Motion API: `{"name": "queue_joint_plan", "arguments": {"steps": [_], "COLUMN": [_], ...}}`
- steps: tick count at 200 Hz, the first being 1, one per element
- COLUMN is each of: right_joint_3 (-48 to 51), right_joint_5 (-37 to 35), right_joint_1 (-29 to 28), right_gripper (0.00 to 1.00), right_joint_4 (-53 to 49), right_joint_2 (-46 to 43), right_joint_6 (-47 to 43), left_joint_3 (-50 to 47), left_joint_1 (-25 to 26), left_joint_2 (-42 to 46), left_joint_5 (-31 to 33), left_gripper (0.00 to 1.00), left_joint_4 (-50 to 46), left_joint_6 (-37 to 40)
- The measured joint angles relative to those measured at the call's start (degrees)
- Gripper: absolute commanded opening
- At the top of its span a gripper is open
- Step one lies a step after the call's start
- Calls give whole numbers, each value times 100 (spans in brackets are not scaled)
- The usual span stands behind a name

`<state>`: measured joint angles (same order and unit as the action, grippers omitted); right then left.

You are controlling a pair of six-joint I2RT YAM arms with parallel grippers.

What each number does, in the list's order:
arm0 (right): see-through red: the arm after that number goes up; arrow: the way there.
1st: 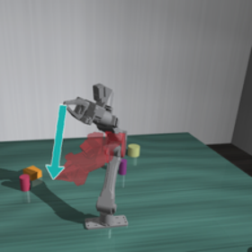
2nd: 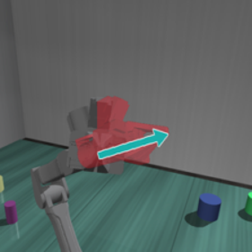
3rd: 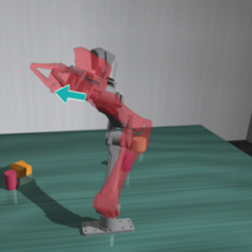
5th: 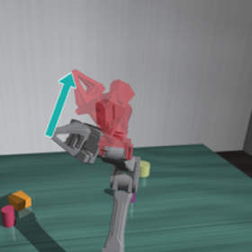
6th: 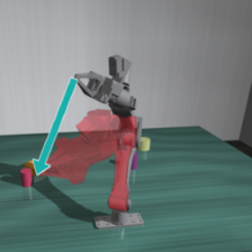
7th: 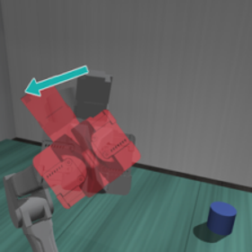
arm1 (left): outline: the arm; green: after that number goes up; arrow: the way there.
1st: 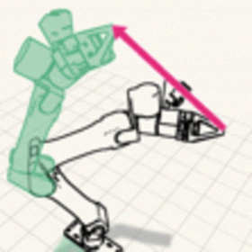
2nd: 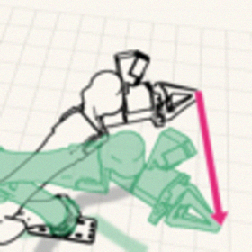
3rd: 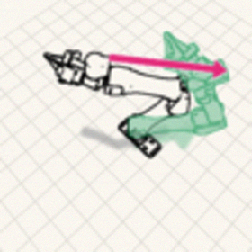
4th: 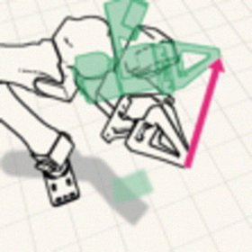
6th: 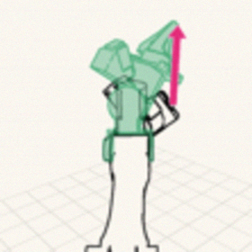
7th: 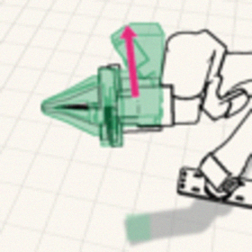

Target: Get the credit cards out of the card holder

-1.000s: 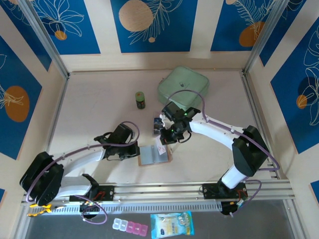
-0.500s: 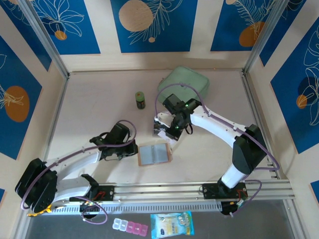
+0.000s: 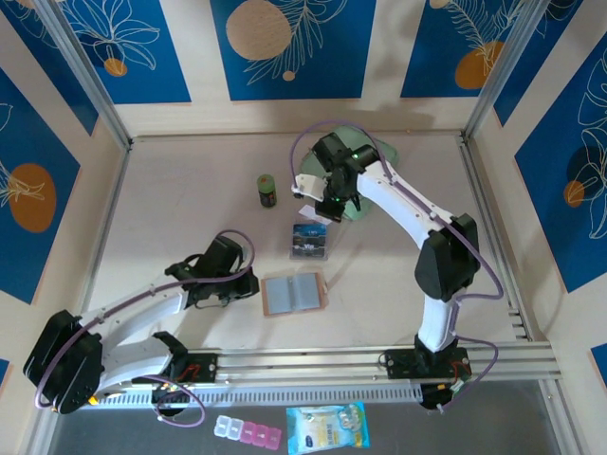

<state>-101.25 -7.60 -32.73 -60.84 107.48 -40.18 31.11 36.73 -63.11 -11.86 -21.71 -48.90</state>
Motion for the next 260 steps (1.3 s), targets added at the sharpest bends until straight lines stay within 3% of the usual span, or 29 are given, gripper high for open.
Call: {"name": "queue_joint_plan", "arguments": {"steps": [97, 157, 212, 241, 260], "right_joint_3": [-1117, -1156, -1156, -994, -584], "right_joint_5": [-85, -81, -101, -101, -90], "right_joint_1": [175, 186, 238, 289, 330], "right_gripper": [1, 17, 20, 26, 33], "right_joint_4": [-409, -479, -413, -197, 15], "right_joint_2": [1207, 1384, 1390, 1274, 970], "right_joint_6": [-549, -619, -584, -391, -173], "left_joint_3": [-87, -109, -114, -114, -107], "left_joint_1": [-105, -111, -144, -227, -328], "left_joint_2": [232, 232, 232, 229, 221], "left_joint_5": [59, 57, 59, 92, 149], "left_gripper": [9, 9, 10, 24, 46], "left_joint_4": [-48, -66, -68, -127, -190], "left_joint_6": [-4, -7, -2, 98, 221]}}
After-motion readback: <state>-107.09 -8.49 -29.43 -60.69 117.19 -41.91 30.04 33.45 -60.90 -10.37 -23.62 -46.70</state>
